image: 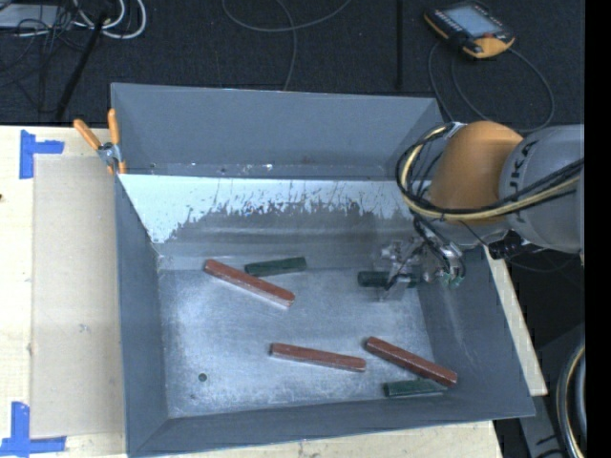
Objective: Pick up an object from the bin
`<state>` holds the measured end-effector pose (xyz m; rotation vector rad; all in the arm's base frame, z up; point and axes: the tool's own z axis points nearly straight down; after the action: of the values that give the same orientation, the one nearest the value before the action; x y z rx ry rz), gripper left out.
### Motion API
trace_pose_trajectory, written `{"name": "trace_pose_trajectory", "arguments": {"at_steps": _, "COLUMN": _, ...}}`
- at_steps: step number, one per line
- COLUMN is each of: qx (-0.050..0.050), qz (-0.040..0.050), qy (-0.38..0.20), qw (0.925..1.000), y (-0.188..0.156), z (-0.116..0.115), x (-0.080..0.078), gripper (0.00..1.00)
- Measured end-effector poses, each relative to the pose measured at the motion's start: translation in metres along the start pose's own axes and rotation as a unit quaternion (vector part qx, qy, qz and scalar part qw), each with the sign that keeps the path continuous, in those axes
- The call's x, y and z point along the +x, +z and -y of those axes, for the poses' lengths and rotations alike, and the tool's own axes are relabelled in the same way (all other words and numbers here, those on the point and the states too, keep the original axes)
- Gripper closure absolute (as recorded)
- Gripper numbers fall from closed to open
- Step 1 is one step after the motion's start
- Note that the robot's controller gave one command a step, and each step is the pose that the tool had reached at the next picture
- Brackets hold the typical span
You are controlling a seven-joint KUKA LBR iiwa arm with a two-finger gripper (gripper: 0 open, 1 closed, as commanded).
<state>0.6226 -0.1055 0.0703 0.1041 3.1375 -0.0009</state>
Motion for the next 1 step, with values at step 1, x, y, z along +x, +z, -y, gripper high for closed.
{"name": "trace_pose_trajectory", "arguments": {"at_steps": 1, "qx": 0.000, "qz": 0.0000, "qy": 0.000, "qw": 1.0000, "y": 0.0000, "z": 0.0000, "x": 0.0000, "gripper": 1.00}}
